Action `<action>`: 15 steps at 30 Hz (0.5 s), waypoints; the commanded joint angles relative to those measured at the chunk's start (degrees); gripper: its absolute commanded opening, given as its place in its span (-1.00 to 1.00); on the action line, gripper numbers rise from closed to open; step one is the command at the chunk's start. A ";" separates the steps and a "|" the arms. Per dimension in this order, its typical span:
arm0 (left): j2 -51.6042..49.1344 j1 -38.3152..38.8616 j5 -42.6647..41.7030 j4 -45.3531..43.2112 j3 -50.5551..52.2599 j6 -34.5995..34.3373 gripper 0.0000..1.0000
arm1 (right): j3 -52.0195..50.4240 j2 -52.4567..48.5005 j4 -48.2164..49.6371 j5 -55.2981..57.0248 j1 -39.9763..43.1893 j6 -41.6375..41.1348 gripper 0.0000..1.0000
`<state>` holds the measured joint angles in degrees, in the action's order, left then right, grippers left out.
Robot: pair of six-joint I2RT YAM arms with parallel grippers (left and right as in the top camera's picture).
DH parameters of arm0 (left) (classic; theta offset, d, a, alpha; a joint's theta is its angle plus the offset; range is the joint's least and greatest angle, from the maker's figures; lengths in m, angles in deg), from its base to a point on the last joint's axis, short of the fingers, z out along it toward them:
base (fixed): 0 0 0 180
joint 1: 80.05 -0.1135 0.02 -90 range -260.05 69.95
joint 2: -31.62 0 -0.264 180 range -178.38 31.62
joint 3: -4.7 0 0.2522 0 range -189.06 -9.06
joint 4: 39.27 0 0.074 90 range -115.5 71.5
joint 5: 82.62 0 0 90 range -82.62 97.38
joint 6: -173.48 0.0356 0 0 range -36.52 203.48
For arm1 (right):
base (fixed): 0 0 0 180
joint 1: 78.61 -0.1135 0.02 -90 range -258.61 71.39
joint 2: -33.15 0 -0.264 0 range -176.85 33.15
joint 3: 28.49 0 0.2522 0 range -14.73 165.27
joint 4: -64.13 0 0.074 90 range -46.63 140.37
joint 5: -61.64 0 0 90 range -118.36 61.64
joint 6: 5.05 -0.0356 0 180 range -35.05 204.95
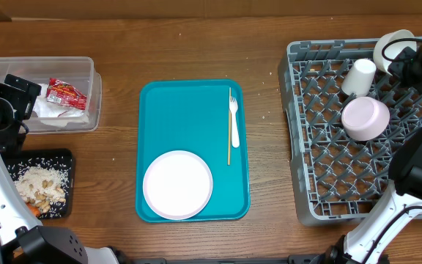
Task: Sort waste into correct bins and load items into the dishwasher
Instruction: 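Lower the white bowl into the rack, adjust it, and release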
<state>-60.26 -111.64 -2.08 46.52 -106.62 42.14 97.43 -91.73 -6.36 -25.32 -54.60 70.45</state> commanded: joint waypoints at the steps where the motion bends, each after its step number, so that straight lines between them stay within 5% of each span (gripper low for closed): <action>1: 0.28 0.11 -0.24 -0.04 -0.55 1.31 1.00 | 0.28 0.28 -0.70 1.38 -0.15 0.39 -0.93; 15: 0.28 0.11 -0.24 -0.04 -0.55 1.31 1.00 | 3.54 3.26 -3.93 1.36 -0.15 0.37 -0.93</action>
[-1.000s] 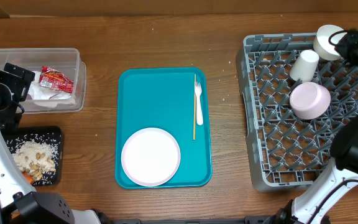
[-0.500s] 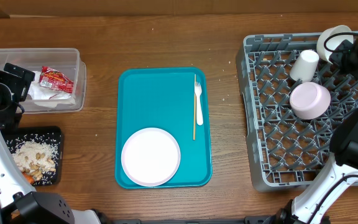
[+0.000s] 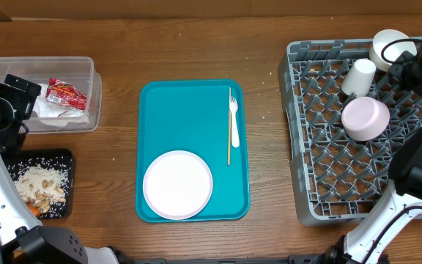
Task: Sort waste into correct bins and load items into the dishwasher
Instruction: 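Lower the white bowl into the rack, adjust it, and release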
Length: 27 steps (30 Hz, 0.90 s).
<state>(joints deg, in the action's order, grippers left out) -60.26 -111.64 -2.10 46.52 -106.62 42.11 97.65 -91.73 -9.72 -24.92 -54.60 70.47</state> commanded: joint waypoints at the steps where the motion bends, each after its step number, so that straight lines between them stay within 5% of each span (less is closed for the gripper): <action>1: 0.28 0.11 -0.22 -0.04 -0.55 1.33 1.00 | 4.48 4.63 -1.20 0.94 -0.15 0.35 -0.93; 4: 0.28 0.11 -0.22 -0.07 -0.52 1.33 1.00 | 7.72 8.17 -2.36 -0.13 -0.24 1.84 -0.78; 6: 0.28 0.11 -0.22 -0.07 -0.55 1.33 0.99 | 8.79 9.90 -2.19 -2.56 -0.50 4.44 -0.50; 7: 0.28 0.11 -0.22 -0.07 -0.55 1.33 1.00 | 9.25 11.15 -1.64 -5.38 -0.85 6.71 -0.14; 8: 0.28 0.13 -0.22 -0.04 -0.55 1.33 1.00 | 9.29 11.74 -1.09 -7.06 -1.14 8.24 0.03; 11: 0.28 0.11 -0.22 -0.04 -0.55 1.33 1.00 | 9.11 11.87 0.48 -12.79 -2.47 12.52 0.31; 19: 0.26 0.11 -0.22 -0.04 -0.55 1.33 1.00 | 8.74 2.75 2.47 -8.79 -7.74 17.92 0.33; 27: 0.28 0.11 -0.22 -0.07 -0.55 1.31 1.00 | 8.76 -1.99 4.79 -0.74 -9.86 17.92 0.09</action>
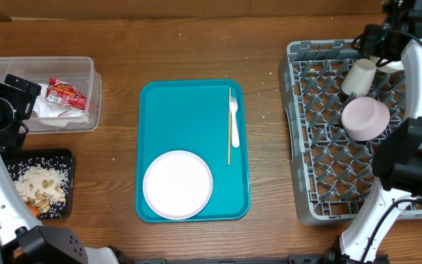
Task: Sort waste into correct bins and load items into the dishwasher
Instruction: 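Lower the white bowl into the rack, adjust it, and release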
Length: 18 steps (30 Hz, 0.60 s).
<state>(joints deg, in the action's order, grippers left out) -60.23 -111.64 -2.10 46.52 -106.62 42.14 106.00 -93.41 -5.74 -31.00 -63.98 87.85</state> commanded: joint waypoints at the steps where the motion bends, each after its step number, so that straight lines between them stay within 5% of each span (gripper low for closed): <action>1: 0.26 0.11 -0.22 -0.07 -0.55 1.31 1.00 | 0.42 -0.50 0.81 5.86 -0.48 0.55 0.09; 4: 0.26 0.11 -0.22 -0.04 -0.55 1.31 1.00 | 0.39 -1.57 0.74 6.64 -0.48 0.52 0.08; 11: 0.26 0.11 -0.22 -0.07 -0.55 1.31 1.00 | 0.55 -1.81 0.70 6.69 -0.48 -0.59 -0.65; 18: 0.26 0.11 -0.22 -0.07 -0.55 1.31 1.00 | 0.55 -1.81 0.00 6.67 -0.48 -1.46 -0.93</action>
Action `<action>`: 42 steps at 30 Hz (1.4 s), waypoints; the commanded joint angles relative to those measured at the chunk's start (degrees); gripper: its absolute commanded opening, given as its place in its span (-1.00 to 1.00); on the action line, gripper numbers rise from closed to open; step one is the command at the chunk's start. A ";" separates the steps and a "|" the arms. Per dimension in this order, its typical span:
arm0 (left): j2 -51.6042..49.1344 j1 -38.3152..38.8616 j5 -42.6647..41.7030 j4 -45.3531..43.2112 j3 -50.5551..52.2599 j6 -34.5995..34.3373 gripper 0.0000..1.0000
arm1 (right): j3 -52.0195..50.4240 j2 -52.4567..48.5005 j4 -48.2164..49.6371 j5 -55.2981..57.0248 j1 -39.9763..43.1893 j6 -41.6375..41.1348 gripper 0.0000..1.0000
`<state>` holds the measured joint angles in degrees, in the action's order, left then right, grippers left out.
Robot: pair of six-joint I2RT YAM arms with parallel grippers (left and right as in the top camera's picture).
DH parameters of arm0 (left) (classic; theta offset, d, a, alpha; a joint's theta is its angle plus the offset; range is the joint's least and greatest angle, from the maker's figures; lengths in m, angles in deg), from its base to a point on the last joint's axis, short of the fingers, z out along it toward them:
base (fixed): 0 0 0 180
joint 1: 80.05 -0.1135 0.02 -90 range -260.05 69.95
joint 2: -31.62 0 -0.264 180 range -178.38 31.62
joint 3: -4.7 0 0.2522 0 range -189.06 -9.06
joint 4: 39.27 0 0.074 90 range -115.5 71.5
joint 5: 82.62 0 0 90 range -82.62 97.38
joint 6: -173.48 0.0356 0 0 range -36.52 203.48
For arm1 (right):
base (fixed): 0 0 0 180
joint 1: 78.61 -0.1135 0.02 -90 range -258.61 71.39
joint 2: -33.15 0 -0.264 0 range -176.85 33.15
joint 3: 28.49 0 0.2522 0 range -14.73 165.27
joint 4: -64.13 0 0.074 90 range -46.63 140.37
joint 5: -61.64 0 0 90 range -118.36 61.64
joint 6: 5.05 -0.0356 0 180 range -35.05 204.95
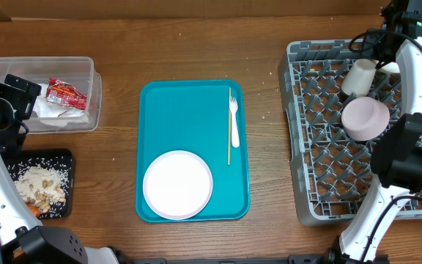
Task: Sort waste into correct bins and load items into the dishwasher
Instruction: 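Lower the white bowl into the rack, adjust it, and release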
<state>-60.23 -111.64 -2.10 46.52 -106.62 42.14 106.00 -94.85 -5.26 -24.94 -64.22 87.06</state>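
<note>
A teal tray [193, 110] in the middle of the table carries a white plate [178, 185], a white fork [234, 117] and a thin wooden stick [228, 150]. The grey dish rack [306, 132] on the right holds a white cup [357, 75] and a pink bowl [365, 117]. A sliver of another white cup [392, 67] shows beside the right arm. My right gripper [401, 13] is at the rack's far corner, its jaws unclear. By the clear bin sits my left gripper [17, 92], its jaws hidden.
A clear bin [79, 117] at the far left contains a red wrapper [66, 94] and white paper. A black tray [61, 158] of rice and food scraps lies in front of it. The right arm stretches over the rack's right side.
The right wrist has shifted very slightly at the rack's far corner. Tray, plate, fork, bins and the left arm are unchanged.
My right gripper first held a white cup over the rack's far right corner, and soon after a bit farther back. By 0.6 s ago the arm stood at the far edge, with the cup in the rack corner mostly hidden beside it. It stays there now.
</note>
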 commanded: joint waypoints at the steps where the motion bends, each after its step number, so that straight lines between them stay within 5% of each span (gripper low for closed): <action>1: 0.24 0.11 -0.22 -0.04 -0.55 1.31 1.00 | 0.70 -0.26 -0.85 0.61 -0.24 -1.95 -0.93; 16: 0.26 0.11 -0.22 -0.07 -0.55 1.31 1.00 | 17.25 8.48 -14.78 -14.93 9.60 -10.12 -0.93; 24: 0.26 0.11 -0.22 -0.07 -0.55 1.29 1.00 | 8.57 8.31 -13.38 -55.10 27.30 -7.63 -0.92; 28: 0.26 0.11 -0.22 -0.04 -0.55 1.31 1.00 | 1.73 8.31 -9.94 -64.83 30.10 -5.25 -0.92; 42: 0.24 0.11 -0.22 -0.07 -0.55 1.31 1.00 | -9.46 7.34 4.57 -62.60 21.92 -8.22 -0.93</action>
<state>-60.23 -111.64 -2.10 46.52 -106.62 42.14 98.57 -87.38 -2.82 -87.72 -42.08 81.40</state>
